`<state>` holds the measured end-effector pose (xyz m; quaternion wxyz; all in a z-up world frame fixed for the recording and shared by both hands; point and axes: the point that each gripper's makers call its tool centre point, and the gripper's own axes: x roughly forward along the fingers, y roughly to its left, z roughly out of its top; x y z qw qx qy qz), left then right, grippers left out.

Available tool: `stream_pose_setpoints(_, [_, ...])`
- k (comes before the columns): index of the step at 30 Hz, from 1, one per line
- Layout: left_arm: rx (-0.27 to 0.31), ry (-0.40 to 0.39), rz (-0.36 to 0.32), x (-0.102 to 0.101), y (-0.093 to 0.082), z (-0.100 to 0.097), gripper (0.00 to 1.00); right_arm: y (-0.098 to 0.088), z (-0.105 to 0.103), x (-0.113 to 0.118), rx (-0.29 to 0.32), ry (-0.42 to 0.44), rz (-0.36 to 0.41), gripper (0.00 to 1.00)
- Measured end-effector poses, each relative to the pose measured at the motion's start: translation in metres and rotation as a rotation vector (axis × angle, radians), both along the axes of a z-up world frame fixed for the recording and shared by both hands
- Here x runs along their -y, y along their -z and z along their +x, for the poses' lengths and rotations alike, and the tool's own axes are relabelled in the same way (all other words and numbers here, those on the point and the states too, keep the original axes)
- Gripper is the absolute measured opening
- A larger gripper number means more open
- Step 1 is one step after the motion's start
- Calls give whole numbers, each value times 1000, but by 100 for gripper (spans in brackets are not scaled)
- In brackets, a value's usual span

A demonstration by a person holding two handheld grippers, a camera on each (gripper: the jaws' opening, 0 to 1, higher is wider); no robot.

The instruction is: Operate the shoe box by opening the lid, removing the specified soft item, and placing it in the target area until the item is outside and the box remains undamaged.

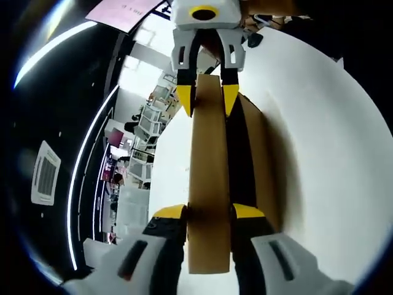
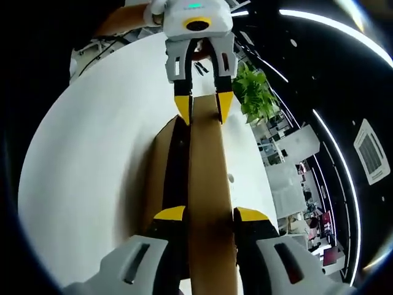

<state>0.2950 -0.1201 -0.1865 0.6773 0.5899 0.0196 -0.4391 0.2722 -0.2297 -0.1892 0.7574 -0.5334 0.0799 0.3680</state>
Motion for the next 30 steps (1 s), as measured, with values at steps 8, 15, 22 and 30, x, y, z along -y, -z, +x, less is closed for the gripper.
stream_pose_setpoints(8, [10,-13,2,-1,1,5,29,0,1,-2,0,7,9,29])
stream_pose_setpoints(15, [19,-18,22,1,4,11,30,-1,6,-1,-3,11,10,29])
stream_pose_setpoints(22, [10,-31,3,2,0,10,29,-3,9,0,17,-1,8,29])
stream_pose_setpoints(30, [-11,-41,6,3,1,7,29,-5,8,-1,17,-12,-12,29])
